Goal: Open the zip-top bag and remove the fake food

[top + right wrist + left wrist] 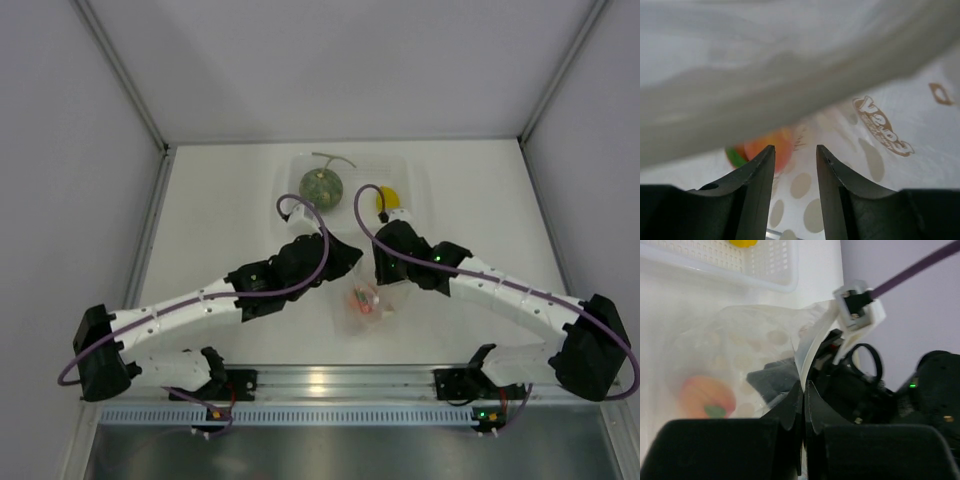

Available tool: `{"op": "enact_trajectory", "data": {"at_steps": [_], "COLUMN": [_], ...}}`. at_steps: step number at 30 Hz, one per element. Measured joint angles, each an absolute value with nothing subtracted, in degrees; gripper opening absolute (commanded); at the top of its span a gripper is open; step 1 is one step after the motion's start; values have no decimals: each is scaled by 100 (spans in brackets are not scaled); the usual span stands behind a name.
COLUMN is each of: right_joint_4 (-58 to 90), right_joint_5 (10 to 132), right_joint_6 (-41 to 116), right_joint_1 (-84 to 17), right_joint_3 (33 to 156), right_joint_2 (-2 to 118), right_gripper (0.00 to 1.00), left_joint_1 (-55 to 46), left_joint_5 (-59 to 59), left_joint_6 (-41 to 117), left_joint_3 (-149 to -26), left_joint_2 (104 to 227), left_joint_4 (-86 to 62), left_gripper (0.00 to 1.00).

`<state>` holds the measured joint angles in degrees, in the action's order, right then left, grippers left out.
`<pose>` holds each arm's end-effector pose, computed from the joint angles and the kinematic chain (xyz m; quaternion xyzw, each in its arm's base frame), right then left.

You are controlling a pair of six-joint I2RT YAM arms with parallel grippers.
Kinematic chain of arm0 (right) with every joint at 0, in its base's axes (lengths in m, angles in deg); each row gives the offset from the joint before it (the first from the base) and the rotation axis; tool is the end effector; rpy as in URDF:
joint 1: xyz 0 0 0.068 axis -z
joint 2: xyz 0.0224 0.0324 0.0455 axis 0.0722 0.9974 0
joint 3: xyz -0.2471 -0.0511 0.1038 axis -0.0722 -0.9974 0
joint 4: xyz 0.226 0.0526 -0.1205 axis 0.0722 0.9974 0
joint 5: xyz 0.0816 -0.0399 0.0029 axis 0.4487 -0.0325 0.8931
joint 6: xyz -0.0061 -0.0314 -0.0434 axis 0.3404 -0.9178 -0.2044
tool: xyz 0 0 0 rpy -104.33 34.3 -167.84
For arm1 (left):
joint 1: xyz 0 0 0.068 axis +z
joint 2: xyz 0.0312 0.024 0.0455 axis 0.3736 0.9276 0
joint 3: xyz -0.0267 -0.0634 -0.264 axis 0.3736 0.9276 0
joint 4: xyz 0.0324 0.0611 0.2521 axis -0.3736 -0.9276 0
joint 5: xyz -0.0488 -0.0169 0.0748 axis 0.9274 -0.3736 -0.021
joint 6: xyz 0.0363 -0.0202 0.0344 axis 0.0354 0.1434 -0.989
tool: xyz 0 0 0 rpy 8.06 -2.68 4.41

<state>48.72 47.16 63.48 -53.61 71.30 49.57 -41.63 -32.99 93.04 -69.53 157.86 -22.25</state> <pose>0.1739 0.1883 0.2485 -0.0941 0.9375 0.1044 0.3182 0.1346 -0.2374 0.3191 -0.1394 0.8058 -0.4220 0.3913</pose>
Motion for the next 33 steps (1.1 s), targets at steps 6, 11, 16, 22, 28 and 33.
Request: {"op": "enact_trajectory", "data": {"at_steps": [6, 11, 16, 22, 28, 33], "right_joint_4": [5151, 5055, 4858, 4395, 4371, 4415], "right_joint_5": [4972, 5293, 5031, 4742, 4688, 4799], "right_joint_6": [5950, 5885, 5939, 5935, 5939, 5933], "right_joint_1": [-4953, -4946, -4948, -4948, -4948, -4950], "right_joint_3": [7268, 7067, 6791, 6754, 6789, 6739], "right_joint_2": [4631, 4646, 4710, 4797, 5431, 5459], "right_gripper": [51, 58, 62, 69, 71, 72], "left_joint_1": [-3973, -3975, -3975, -3975, -3975, -3975], "left_joint_5": [-2772, -2652, -2573, -2582, -2625, -2678], "left_joint_6": [9366, 9455, 9495, 9497, 9492, 9510], "left_joint_3": [-6957, -6892, -6844, -6826, -6710, -6588], "left_joint_2": [16092, 16413, 16656, 16654, 16652, 16647], "left_joint_4": [-2212, -2194, -2199, -2185, -2190, -2190], "left_gripper": [0, 0, 0, 0, 0, 0]}}
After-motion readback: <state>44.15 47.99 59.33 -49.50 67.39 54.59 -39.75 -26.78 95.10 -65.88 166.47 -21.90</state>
